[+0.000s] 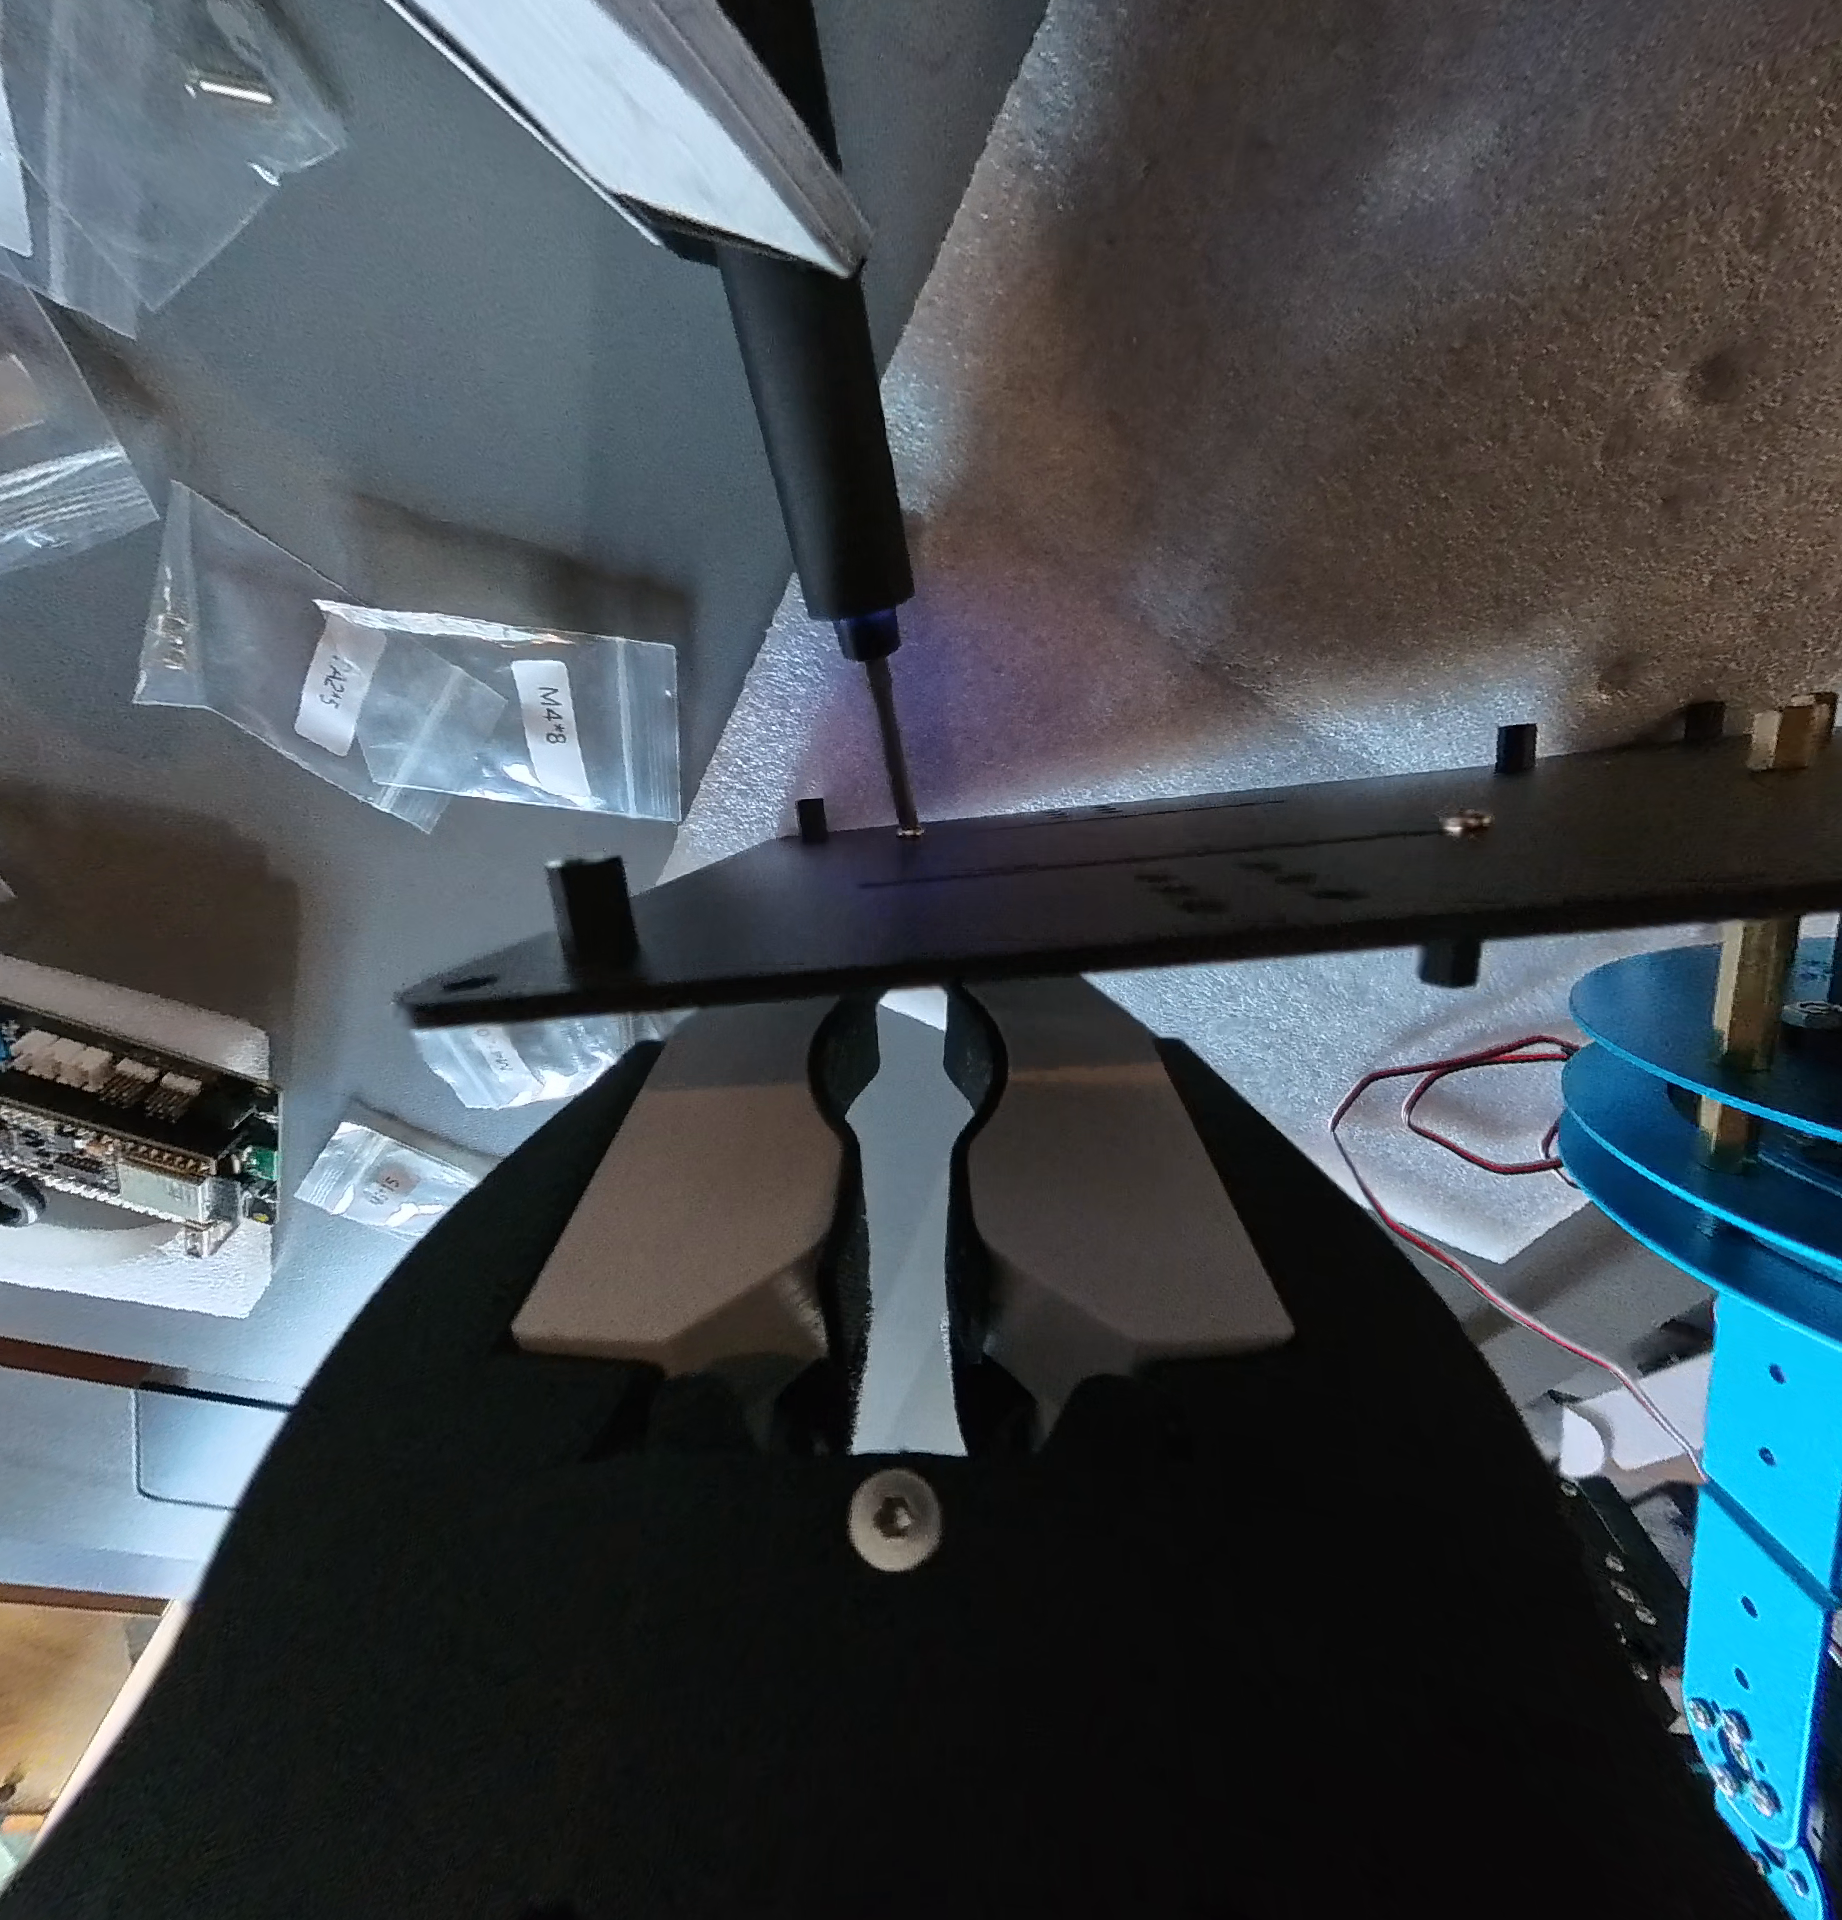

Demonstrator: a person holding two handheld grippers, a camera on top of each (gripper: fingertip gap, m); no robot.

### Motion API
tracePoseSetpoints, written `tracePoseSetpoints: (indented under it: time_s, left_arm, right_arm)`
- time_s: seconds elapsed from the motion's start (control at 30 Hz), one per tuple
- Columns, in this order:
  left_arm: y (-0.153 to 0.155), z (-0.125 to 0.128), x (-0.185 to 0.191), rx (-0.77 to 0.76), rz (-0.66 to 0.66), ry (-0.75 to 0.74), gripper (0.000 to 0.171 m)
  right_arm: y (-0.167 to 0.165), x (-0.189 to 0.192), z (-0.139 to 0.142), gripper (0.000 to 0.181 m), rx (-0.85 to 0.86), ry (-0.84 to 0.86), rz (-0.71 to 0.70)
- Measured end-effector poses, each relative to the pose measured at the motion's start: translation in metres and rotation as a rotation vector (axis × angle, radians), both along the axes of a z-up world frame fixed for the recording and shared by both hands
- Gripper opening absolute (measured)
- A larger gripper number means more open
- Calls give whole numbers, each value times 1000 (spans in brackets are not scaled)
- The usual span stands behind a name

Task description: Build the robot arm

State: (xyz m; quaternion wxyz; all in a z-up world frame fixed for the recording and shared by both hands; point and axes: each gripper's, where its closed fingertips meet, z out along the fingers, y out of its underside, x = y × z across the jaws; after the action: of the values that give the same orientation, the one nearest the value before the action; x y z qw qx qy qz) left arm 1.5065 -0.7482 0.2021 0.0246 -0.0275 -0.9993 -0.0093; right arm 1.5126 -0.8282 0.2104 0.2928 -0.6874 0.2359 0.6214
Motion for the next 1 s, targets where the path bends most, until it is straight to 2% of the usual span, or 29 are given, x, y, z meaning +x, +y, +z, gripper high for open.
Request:
tracePoseSetpoints:
  time_s: [0.33, 0.67, 0.83, 1.0]
  left_arm:
    - [-1, 0, 0, -28, 41, 10, 3]
    - [-1, 0, -2, -23, 30, 12, 3]
    - [-2, 1, -2, -31, 79, 37, 4]
    - [-3, 5, 4, -46, 100, 22, 13]
  right_arm:
    - [-1, -1, 0, 17, 3, 2, 4]
    - [0, 0, 0, 17, 5, -3, -5]
    - [0, 0, 1, 17, 8, -1, -10]
    - [-1, -1, 1, 17, 5, -1, -6]
